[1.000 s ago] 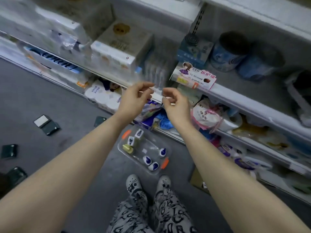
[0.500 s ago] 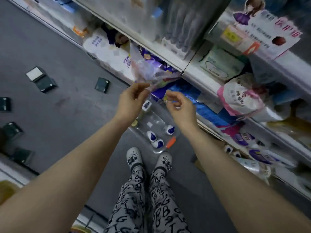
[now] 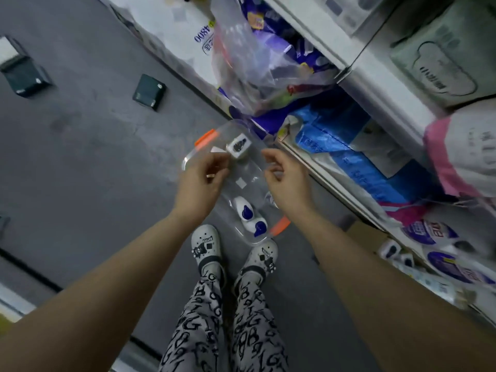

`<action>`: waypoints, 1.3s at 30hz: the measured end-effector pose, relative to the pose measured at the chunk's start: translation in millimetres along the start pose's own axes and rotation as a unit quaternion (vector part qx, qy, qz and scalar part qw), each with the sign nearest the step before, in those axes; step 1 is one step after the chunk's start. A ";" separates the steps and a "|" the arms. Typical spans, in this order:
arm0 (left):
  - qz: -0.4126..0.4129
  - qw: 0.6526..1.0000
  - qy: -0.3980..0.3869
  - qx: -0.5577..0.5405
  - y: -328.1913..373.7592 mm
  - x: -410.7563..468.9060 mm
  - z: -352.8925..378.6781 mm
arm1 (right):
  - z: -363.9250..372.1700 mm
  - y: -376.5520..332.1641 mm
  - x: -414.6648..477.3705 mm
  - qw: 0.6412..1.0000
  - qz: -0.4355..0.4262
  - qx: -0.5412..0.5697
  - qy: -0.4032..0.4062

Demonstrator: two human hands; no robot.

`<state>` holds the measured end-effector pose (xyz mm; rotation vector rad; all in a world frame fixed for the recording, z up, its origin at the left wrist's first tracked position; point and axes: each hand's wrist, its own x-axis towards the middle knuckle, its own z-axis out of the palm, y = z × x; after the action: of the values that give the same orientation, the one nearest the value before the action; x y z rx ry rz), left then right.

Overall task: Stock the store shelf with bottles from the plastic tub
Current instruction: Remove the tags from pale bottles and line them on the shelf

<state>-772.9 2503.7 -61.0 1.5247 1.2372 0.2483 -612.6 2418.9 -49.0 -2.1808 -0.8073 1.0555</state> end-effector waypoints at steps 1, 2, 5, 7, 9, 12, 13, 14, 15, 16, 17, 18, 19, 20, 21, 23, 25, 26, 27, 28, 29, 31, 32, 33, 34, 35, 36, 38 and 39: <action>-0.002 1.000 -0.003 0.010 -10.8 5.2 3.7 | 6.8 7.8 7.9 1.000 0.006 -0.004 -0.010; -0.005 1.000 -0.005 0.021 -20.6 10.8 7.1 | 12.7 14.9 15.2 1.000 0.011 -0.007 -0.020; -0.005 0.999 -0.006 0.037 -52.6 31.7 20.8 | 34.0 40.3 43.0 0.999 0.015 -0.015 -0.038; 0.005 0.998 -0.002 0.058 -70.9 46.9 29.5 | 45.6 55.1 61.1 0.999 0.011 -0.030 -0.038; 0.018 0.995 -0.002 0.098 -92.9 65.6 39.6 | 58.9 71.3 81.0 0.998 0.001 -0.048 -0.043; 0.032 0.989 -0.008 0.146 -124.8 96.4 56.6 | 80.7 92.4 110.4 0.995 -0.022 -0.086 -0.052; 0.041 0.985 -0.009 0.166 -133.3 106.1 62.9 | 88.1 98.1 120.0 0.993 -0.030 -0.097 -0.053; 0.047 0.982 -0.013 0.182 -140.7 114.5 69.0 | 95.0 103.2 129.0 0.992 -0.034 -0.105 -0.054; 0.050 0.980 -0.017 0.192 -147.2 123.0 74.6 | 101.8 108.6 137.7 0.992 -0.039 -0.110 -0.054; 0.051 0.979 -0.021 0.195 -153.8 131.1 80.1 | 108.6 114.7 146.1 0.991 -0.045 -0.115 -0.054; 0.053 0.979 -0.024 0.196 -160.6 140.0 85.4 | 115.7 121.8 155.1 0.990 -0.051 -0.125 -0.052; 0.055 0.978 -0.028 0.199 -165.8 146.5 89.8 | 121.4 127.8 162.5 0.988 -0.061 -0.137 -0.049; 0.056 0.977 -0.031 0.204 -172.2 152.8 94.0 | 127.2 134.0 169.6 0.985 -0.075 -0.150 -0.042; 0.058 0.975 -0.032 0.211 -177.9 158.1 98.0 | 132.9 139.6 176.3 0.982 -0.088 -0.164 -0.034; 0.060 0.973 -0.031 0.220 -184.5 163.7 102.1 | 138.5 145.3 182.8 0.978 -0.097 -0.180 -0.030; 0.075 0.968 -0.021 0.237 -193.9 171.6 108.9 | 147.4 154.1 191.8 0.971 -0.102 -0.213 -0.034; 0.102 0.959 0.000 0.263 -201.3 177.0 114.4 | 152.7 160.2 195.5 0.965 -0.104 -0.237 -0.043; 0.112 0.955 0.012 0.275 -206.5 179.5 117.7 | 155.8 164.5 197.2 0.963 -0.107 -0.245 -0.041; 0.119 0.951 0.023 0.283 -209.4 181.3 120.2 | 157.6 166.7 197.8 0.961 -0.109 -0.252 -0.033; 0.122 0.949 0.030 0.288 -211.8 181.8 122.9 | 159.6 169.2 197.7 0.960 -0.107 -0.258 -0.022; 0.126 0.947 0.034 0.294 -213.1 181.6 126.0 | 161.4 171.9 197.0 0.959 -0.102 -0.264 -0.008; 0.139 0.939 0.045 0.311 -213.2 179.3 131.1 | 162.7 175.4 194.4 0.959 -0.087 -0.268 0.023; 0.145 0.935 0.049 0.319 -213.3 177.7 133.2 | 162.2 177.6 192.6 0.960 -0.083 -0.266 0.035; 0.152 0.932 0.052 0.324 -213.3 175.8 134.9 | 161.0 180.0 190.3 0.960 -0.082 -0.263 0.040; 0.159 0.931 0.056 0.324 -213.7 174.3 135.6 | 159.8 183.0 188.3 0.961 -0.083 -0.259 0.040; 0.165 0.931 0.058 0.320 -214.7 172.8 135.3 | 158.3 185.6 186.4 0.962 -0.087 -0.255 0.040; 0.169 0.932 0.056 0.317 -215.2 171.2 134.4 | 157.0 187.9 184.6 0.962 -0.094 -0.251 0.041; 0.171 0.932 0.040 0.316 -214.9 168.4 131.8 | 154.4 191.1 180.1 0.964 -0.101 -0.243 0.037; 0.173 0.933 0.028 0.314 -213.1 166.4 130.0 | 152.0 190.7 176.6 0.966 -0.099 -0.237 0.030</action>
<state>-727.7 2525.5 -356.8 2.3115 1.1387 0.1259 -598.0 2458.5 -347.1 -2.4349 -1.3275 0.7442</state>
